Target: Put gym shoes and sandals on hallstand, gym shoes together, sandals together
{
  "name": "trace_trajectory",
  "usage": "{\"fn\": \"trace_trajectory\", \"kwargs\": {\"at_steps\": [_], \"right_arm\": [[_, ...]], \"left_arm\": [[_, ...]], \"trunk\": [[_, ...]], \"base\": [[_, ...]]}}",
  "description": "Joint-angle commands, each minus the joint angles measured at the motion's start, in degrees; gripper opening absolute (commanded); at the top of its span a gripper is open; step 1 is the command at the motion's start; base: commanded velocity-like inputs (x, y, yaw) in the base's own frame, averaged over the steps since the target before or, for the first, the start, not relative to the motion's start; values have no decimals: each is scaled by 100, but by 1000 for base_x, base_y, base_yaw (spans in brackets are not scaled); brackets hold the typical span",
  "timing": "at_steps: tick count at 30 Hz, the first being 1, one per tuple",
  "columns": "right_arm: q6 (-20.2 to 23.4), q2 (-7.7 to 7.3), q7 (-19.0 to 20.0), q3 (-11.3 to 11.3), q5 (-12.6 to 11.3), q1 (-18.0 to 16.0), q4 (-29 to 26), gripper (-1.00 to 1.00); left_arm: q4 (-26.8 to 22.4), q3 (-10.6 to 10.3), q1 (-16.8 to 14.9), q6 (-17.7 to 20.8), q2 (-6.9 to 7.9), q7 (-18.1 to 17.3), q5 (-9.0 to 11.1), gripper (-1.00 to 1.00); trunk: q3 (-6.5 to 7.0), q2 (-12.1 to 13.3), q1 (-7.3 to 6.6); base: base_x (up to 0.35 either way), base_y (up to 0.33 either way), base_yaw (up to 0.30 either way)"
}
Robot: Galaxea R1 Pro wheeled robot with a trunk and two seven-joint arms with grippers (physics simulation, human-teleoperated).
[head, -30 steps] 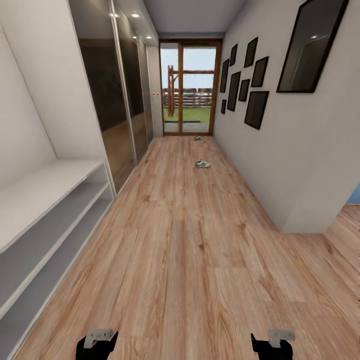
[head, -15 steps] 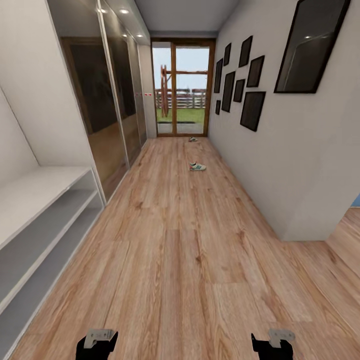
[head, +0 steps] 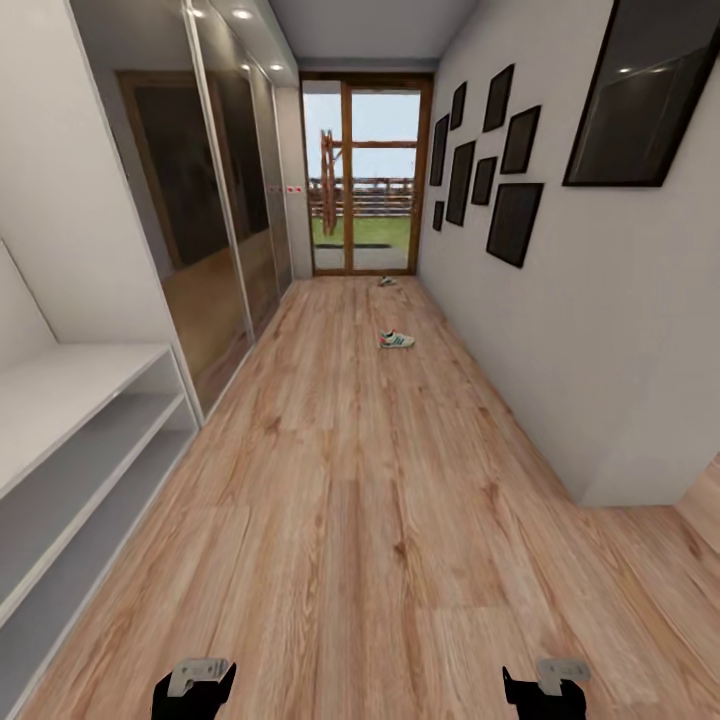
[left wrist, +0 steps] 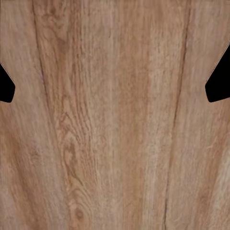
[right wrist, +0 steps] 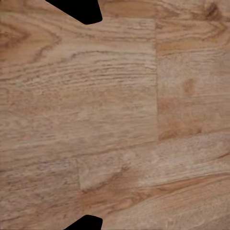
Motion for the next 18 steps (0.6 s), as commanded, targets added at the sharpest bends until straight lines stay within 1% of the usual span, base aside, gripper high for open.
{"fn": "trace_trajectory", "kwargs": {"at_steps": [1, 18], "right_arm": [[-18, -1, -9, 36, -49, -3, 4, 100], [-18, 4, -9, 37, -48, -3, 4, 100]], "left_arm": [[6, 43, -4, -7, -2, -58, 19, 100], [7, 42, -4, -7, -2, -58, 19, 100]], "trunk": [[-5, -2, 3], [-5, -2, 3]], "base": [[339, 0, 0], [339, 0, 0]]}}
